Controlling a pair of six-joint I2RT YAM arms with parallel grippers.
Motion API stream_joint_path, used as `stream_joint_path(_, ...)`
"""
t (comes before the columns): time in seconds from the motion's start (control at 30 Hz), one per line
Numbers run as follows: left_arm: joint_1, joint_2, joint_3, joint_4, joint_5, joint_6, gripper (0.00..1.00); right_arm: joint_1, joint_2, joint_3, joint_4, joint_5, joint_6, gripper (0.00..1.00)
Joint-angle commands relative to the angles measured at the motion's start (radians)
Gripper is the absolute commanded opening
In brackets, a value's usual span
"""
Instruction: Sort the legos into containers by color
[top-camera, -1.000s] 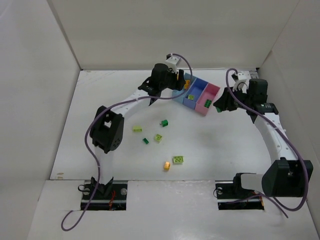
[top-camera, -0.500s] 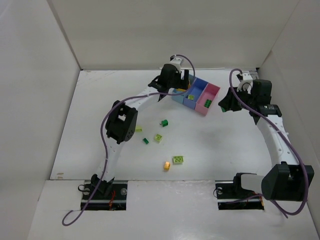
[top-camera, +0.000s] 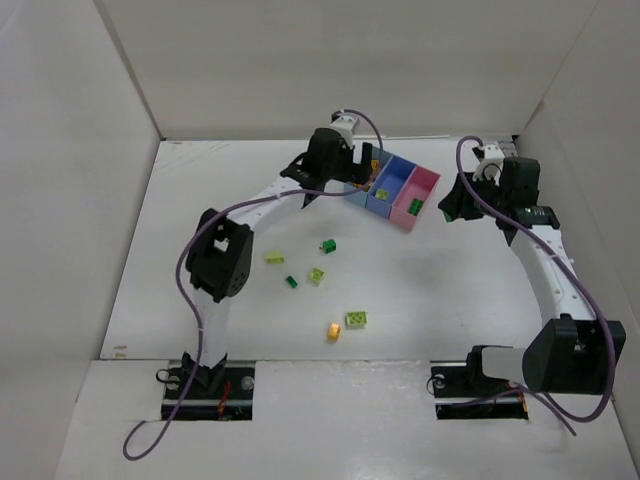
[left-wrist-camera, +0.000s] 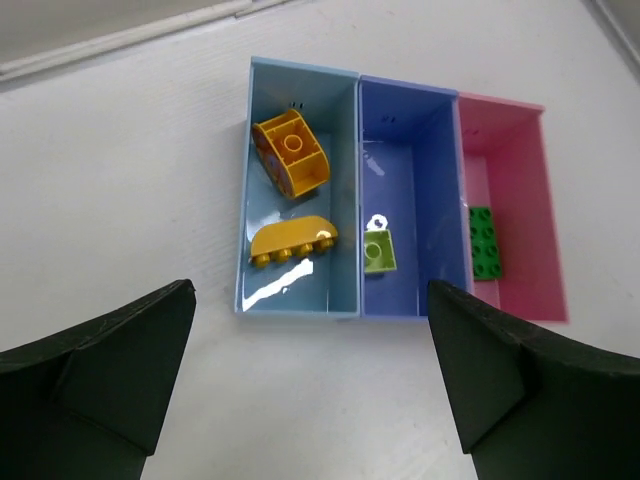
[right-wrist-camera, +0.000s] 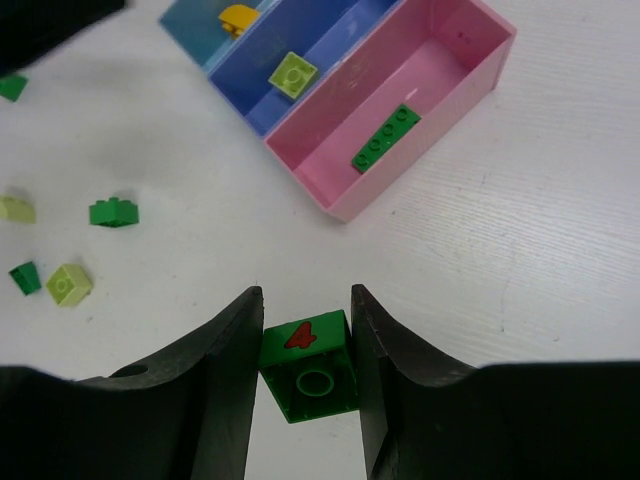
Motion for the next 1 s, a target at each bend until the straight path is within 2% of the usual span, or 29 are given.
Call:
stream_joint_path(0.0,0.014,-0.305,-0.120,0.093,0.008,0.038,1.00,0.014,0.031,0.031,0.072,0.100,-0.009,0.05)
stream_joint_path(0.17,0.092,-0.550,-0.331,0.043,0.011,0.029,1.00,0.113,0.129,0.095,0.139,0.223,-0.022,0.05)
stream_joint_path(0.27,0.207,-0.626,-0.416,0.003,0.060,-0.014,1.00,0.135,0.223,0.138,0.249,0.223,-0.043,0.05)
stream_joint_path(0.37,0.249,-0.672,-0.489,0.003,0.082,-0.014,1.00,0.179,0.280,0.196,0.274,0.241,-0.054,0.05)
stream_joint_path(0.53,0.249,-0.704,-0.471,-0.085,0.010,0.011,1.00,0.221,0.387,0.284,0.274,0.299,-0.095,0.05)
stream_joint_path(0.67,0.258,-0.704,-0.434,-0.226,-0.008,0.054,1.00,0.244,0.406,0.296,0.294,0.336,-0.086,0.07)
stream_joint_path(0.8,0.290,-0.704,-0.445,-0.250,-0.035,0.063,1.00,0.270,0.448,0.305,0.307,0.358,-0.097,0.07)
stream_joint_path(0.97,0.345,-0.685,-0.457,-0.250,0.030,0.063,1.00,0.280,0.507,0.374,0.307,0.333,-0.088,0.09)
